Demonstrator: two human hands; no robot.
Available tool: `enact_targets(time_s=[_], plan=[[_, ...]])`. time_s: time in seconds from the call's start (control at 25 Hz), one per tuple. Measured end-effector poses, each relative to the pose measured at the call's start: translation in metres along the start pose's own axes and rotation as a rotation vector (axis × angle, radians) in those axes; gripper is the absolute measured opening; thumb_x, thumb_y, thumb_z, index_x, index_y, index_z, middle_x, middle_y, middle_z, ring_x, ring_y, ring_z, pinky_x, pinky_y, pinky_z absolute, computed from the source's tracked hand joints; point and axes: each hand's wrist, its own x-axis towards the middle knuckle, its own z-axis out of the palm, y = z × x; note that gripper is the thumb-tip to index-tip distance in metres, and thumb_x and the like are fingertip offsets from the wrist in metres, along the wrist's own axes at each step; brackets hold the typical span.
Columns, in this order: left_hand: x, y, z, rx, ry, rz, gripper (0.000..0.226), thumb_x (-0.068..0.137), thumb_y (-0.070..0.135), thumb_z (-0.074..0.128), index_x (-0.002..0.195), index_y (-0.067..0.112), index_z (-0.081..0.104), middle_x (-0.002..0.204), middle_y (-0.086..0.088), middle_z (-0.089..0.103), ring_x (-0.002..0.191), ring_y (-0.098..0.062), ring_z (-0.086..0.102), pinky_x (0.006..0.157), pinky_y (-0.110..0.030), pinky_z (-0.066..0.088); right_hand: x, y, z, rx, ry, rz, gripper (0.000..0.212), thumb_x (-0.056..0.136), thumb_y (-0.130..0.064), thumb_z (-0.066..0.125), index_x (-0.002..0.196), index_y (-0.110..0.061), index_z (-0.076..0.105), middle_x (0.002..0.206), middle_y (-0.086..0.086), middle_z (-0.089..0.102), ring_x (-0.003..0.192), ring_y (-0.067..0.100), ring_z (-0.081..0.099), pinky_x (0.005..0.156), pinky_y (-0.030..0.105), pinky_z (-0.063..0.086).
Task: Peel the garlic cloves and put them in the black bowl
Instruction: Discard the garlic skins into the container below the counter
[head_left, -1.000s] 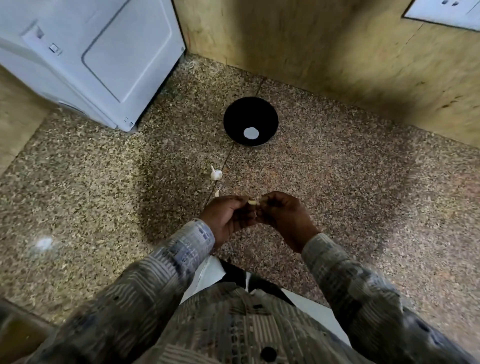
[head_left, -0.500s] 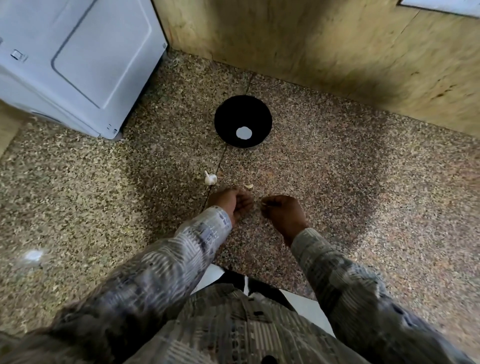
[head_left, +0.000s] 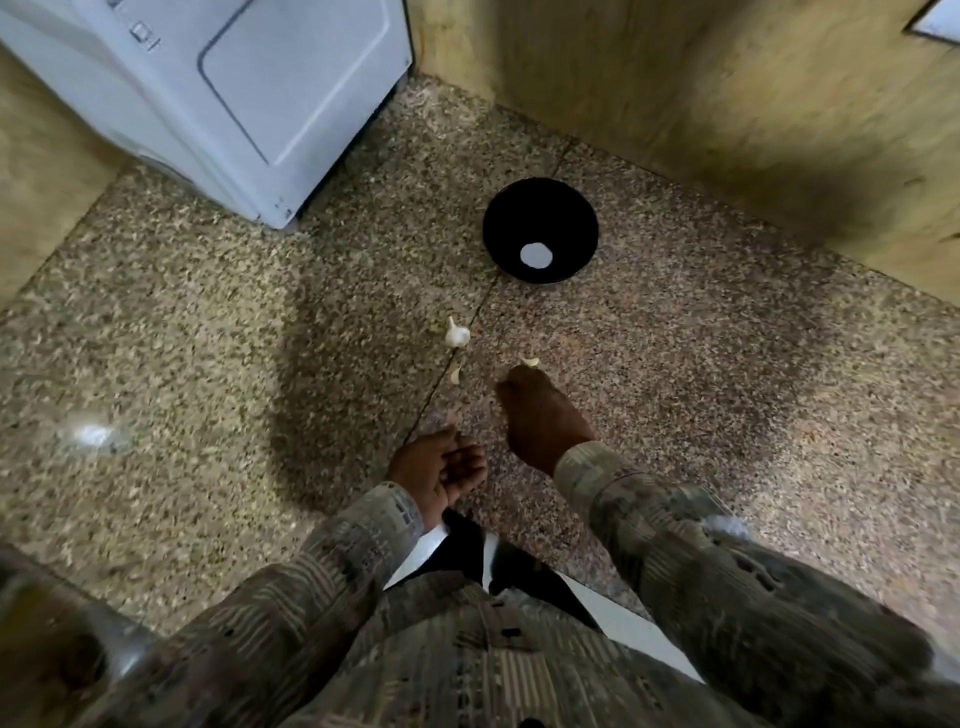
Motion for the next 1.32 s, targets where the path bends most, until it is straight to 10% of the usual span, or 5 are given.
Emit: enact_targets(time_s=[0.16, 0.36, 0.48, 0.68, 1.32], plan=[[-0.008, -0.034, -0.029, -0.012, -0.056, -0.102, 0.035, 0.103, 0.025, 0.057, 0.106, -0.008, 0.069, 0.097, -0.022, 0.072, 0.088, -0.032, 0.07, 0.068, -0.042, 0.062, -0.034, -0.002, 0.039, -0.271, -0.08, -0.16, 0.053, 0.094, -0.024, 0.01, 0.116, -0.007, 0.056, 0.117, 0.013, 0.054, 0.091, 0.039, 0.063, 0.056, 0.049, 0.054], [-0.016, -0.084, -0.036, -0.197, -0.063, -0.064, 0.037, 0.104, 0.024, 0.057, 0.12, -0.009, 0.064, 0.1, -0.022, 0.072, 0.087, -0.032, 0.071, 0.064, -0.04, 0.062, -0.066, 0.006, 0.029, -0.186, 0.019, -0.198, 0.008, 0.084, -0.003, 0.063, 0.08, -0.003, 0.07, 0.093, 0.017, 0.066, 0.079, 0.041, 0.065, 0.051, 0.044, 0.056], [-0.029, -0.102, -0.035, -0.364, -0.072, 0.058, 0.036, 0.106, 0.026, 0.052, 0.11, -0.008, 0.065, 0.094, -0.021, 0.074, 0.077, -0.03, 0.075, 0.061, -0.039, 0.063, -0.068, 0.009, 0.025, 0.462, -0.154, 0.261, 0.012, 0.087, -0.014, 0.069, 0.093, -0.013, 0.08, 0.102, 0.013, 0.076, 0.096, 0.031, 0.072, 0.089, 0.045, 0.06], [-0.062, -0.126, -0.064, -0.669, -0.044, 0.296, 0.035, 0.107, 0.025, 0.047, 0.099, -0.003, 0.066, 0.091, -0.016, 0.073, 0.085, -0.028, 0.072, 0.065, -0.037, 0.064, -0.108, -0.034, 0.024, 1.758, -0.261, 0.596, 0.017, 0.093, 0.019, 0.055, 0.091, 0.007, 0.066, 0.088, 0.017, 0.07, 0.086, 0.023, 0.069, 0.081, 0.03, 0.063], [-0.202, -0.335, -0.297, -1.214, 0.339, 0.626, 0.033, 0.105, 0.031, 0.049, 0.101, 0.004, 0.068, 0.089, -0.01, 0.074, 0.087, -0.022, 0.07, 0.079, -0.033, 0.062, -0.229, -0.289, 0.124, 1.231, -1.021, 0.158, 0.036, 0.092, 0.024, 0.038, 0.104, 0.006, 0.067, 0.103, 0.018, 0.071, 0.095, 0.025, 0.072, 0.089, 0.029, 0.061]])
